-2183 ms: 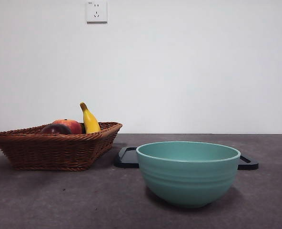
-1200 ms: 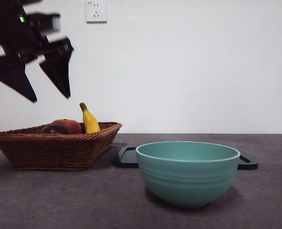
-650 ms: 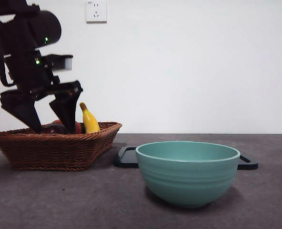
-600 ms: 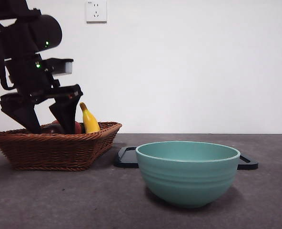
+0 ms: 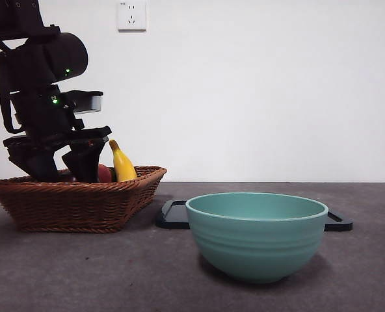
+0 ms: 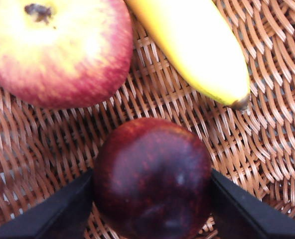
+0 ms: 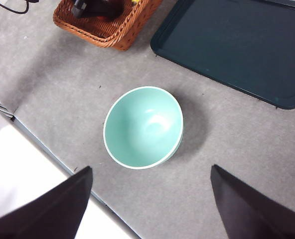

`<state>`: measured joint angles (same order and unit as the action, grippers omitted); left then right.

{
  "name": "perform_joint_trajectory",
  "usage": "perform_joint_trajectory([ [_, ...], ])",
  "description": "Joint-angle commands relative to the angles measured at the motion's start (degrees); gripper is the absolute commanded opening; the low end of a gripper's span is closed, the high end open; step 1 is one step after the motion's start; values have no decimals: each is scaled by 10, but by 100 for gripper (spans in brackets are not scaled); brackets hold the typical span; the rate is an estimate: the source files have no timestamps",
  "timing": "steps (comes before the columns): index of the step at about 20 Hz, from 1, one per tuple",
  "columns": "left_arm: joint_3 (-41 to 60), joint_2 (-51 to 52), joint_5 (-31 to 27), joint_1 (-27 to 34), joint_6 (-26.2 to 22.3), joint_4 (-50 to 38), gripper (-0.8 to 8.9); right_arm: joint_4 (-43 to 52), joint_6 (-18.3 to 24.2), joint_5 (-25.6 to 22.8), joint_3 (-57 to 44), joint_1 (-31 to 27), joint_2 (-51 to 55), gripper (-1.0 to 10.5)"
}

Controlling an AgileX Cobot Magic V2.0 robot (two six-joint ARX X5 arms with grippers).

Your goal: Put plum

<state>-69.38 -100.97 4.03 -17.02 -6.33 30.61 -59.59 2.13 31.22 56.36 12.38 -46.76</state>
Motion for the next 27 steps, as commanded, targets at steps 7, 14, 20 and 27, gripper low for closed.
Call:
perform_joint_trajectory([
  [7, -14, 92, 1, -9, 3, 23, 299, 5, -3, -1, 10, 2, -4, 380],
  [14, -14, 241, 113, -102, 32, 70, 298, 9, -3, -2, 10, 2, -4, 380],
  [20, -14, 228, 121, -224, 34, 70, 298, 9, -3, -2, 10, 2, -3, 380],
  [27, -14, 119, 121, -317, 26, 20, 298, 9, -3, -2, 10, 2, -3, 380],
])
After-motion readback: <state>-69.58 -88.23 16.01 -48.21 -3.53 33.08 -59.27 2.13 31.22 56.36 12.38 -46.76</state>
